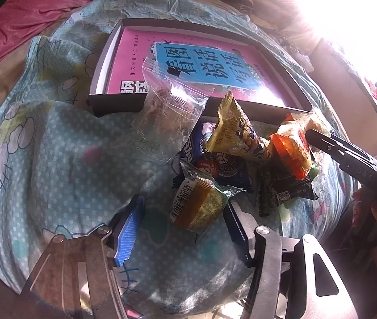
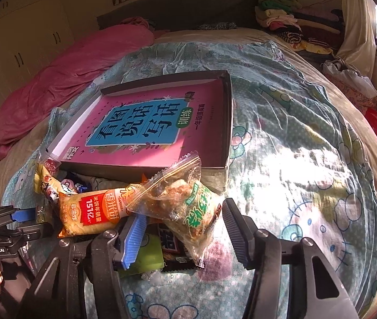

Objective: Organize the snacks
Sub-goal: 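Move left tool to the yellow cake packet while right tool approaches the clear pastry bag, then close left tool on the cake packet while right tool grips the pastry bag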

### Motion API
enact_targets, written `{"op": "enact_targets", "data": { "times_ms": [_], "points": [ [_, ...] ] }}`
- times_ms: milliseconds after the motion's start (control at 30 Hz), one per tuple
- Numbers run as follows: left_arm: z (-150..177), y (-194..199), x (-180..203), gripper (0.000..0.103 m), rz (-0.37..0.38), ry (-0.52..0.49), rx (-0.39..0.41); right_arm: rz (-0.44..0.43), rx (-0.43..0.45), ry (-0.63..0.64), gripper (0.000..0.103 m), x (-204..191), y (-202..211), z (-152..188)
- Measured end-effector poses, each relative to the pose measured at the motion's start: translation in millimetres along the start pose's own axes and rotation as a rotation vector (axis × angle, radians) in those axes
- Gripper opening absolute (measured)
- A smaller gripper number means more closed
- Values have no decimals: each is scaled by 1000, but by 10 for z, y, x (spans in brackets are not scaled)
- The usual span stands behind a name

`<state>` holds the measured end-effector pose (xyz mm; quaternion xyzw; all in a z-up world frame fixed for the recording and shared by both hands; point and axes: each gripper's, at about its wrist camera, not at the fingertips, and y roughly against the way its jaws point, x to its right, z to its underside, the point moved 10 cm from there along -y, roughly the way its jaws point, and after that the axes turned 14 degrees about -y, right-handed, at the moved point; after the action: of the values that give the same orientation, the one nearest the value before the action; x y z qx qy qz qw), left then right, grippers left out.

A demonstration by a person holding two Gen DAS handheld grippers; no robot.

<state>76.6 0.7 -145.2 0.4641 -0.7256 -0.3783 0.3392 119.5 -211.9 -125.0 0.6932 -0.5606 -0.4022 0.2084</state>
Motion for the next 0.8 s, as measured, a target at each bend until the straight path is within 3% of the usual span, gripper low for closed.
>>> {"op": "enact_targets", "data": {
  "times_ms": [333,600,667,800],
  "points": [
    [-3,-15,-2,53,45,11,7,-33,23,-84,47,123,75,-55],
    [-8,8,31,43,82,20,17,-55,53,-95,45,106,166,-90],
    [-13,28,35,37,92,25,22,-71,60,-96,45,83,194,-99],
    [-16,74,24,37,98,34,31,-95,86,-96,44,43,265,-136]
  ]
}}
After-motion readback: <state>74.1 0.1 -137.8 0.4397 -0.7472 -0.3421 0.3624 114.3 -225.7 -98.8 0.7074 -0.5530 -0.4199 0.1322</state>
